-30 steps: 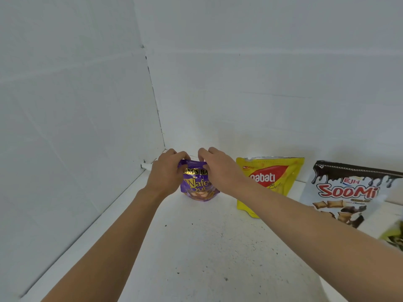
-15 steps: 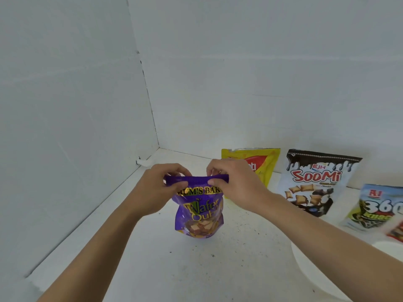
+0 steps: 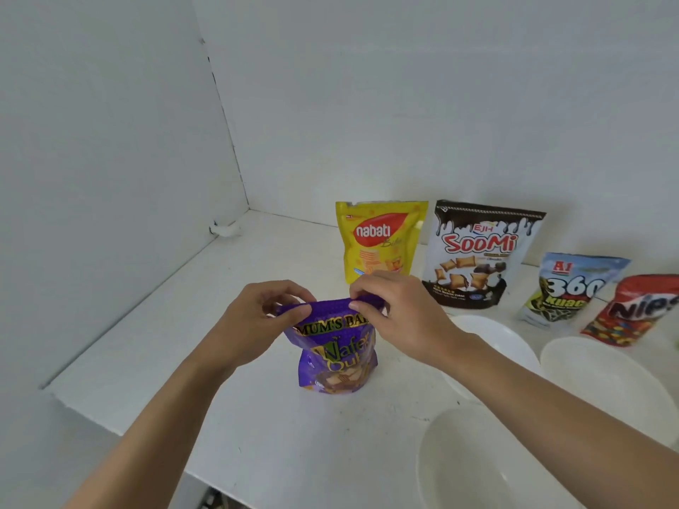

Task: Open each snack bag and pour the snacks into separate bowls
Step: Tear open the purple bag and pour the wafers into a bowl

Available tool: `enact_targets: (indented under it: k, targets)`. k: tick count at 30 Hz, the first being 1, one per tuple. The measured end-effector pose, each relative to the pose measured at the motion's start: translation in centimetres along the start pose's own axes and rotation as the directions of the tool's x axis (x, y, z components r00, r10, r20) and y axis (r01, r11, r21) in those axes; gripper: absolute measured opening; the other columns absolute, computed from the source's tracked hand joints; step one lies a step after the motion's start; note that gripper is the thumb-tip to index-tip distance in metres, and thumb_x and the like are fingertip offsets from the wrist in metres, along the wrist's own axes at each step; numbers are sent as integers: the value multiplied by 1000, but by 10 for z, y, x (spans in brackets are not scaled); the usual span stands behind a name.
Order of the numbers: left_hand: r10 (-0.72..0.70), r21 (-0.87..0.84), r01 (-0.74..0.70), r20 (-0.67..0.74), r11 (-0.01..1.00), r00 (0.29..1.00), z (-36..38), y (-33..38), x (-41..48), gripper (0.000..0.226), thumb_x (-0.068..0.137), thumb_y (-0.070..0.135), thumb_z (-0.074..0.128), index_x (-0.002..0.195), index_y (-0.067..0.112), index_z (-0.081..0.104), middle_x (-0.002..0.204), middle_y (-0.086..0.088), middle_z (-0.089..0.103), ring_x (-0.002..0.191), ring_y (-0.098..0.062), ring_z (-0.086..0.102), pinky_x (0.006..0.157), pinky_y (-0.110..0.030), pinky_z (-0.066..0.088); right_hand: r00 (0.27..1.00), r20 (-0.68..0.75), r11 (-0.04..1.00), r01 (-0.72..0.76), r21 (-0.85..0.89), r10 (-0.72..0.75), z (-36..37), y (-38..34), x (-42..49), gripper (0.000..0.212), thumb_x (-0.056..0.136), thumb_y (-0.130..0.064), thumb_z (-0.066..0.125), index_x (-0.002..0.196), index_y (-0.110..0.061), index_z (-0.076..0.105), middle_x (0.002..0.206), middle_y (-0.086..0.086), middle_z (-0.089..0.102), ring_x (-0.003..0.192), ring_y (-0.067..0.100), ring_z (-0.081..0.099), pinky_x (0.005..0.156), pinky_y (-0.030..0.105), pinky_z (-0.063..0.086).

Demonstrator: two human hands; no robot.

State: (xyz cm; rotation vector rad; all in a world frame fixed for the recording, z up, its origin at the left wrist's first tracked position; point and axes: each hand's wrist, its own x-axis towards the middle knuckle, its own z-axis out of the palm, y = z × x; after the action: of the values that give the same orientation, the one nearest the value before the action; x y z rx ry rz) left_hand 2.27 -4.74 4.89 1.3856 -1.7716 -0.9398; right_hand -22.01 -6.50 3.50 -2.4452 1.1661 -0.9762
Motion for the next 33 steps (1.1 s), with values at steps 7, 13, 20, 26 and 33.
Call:
enact_targets:
  k: [7,13,20,26,33]
  targets:
    - [-21,107,26,-46,994,999,14,3,-13,19,99,21,60,91,35,70,84,7,75,82,-15,67,65,-27,48,999,-2,999,36,3,-36,0,3,-16,25,84,-15,77,107,-16,67,101,-2,66,90,11,57,70,25,50]
    - [15,229,-21,27,973,1000,16,17,-17,12,98,24,61,97,33,70,83,10,73,76,-6,65,60,-15,47,999,-29,999,39,0,-39,4,-1,-10,15,92,-21,70,96,-14,57,92,-4,60,84,10,50,67,25,45]
    - [41,267,-49,36,962,999,13,24,-9,5,91,25,72,91,29,74,80,10,75,73,-4,68,62,-19,53,987,155,999,45,-3,-44,0,-1,2,23,96,-22,63,92,-26,41,93,-4,57,92,17,48,76,39,47]
    - [-7,205,-13,100,979,995,8,23,0,6,91,30,73,88,26,77,78,8,76,75,-11,73,71,-36,62,993,11,990,117,-84,-117,6,8,4,12,94,-24,66,93,-20,55,95,-8,58,92,9,47,80,39,44]
    - [-93,195,60,165,979,982,8,22,14,19,94,40,65,90,27,79,85,12,76,85,-13,72,75,-35,61,988,-114,994,104,40,-99,14,20,9,7,90,-10,70,92,-12,63,95,-4,60,92,4,48,77,23,43]
